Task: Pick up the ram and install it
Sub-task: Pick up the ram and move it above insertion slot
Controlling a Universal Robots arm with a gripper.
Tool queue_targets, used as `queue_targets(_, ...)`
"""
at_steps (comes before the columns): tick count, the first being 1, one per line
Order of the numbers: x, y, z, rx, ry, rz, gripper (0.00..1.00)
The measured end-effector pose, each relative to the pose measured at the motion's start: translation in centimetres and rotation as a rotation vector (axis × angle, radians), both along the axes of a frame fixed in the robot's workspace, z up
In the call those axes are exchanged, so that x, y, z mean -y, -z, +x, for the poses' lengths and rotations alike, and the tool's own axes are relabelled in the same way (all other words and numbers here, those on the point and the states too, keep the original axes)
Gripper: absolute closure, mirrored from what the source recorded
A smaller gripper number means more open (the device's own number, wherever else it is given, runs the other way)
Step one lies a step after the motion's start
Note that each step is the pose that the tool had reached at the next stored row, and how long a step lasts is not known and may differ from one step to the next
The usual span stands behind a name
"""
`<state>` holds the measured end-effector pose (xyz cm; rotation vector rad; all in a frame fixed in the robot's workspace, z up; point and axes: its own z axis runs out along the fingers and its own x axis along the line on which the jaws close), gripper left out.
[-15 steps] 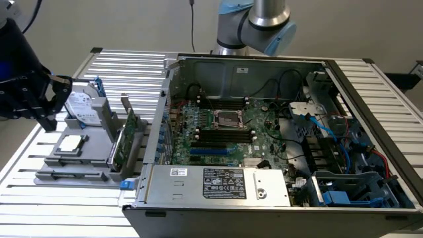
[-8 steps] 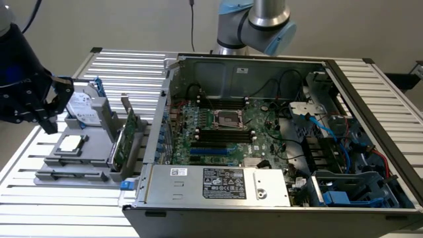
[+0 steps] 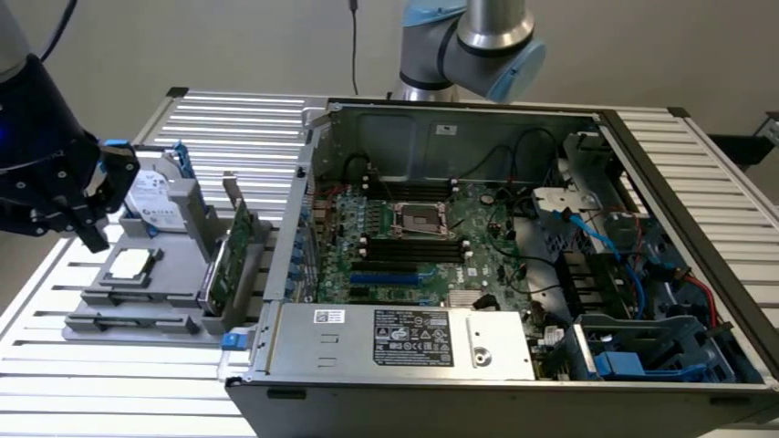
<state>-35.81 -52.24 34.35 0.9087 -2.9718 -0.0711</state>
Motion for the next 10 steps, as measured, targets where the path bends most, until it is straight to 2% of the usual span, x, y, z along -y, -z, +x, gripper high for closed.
queue_targets(10,0.0,0.87,0.0,0.0,-0.182,0.0,0.89)
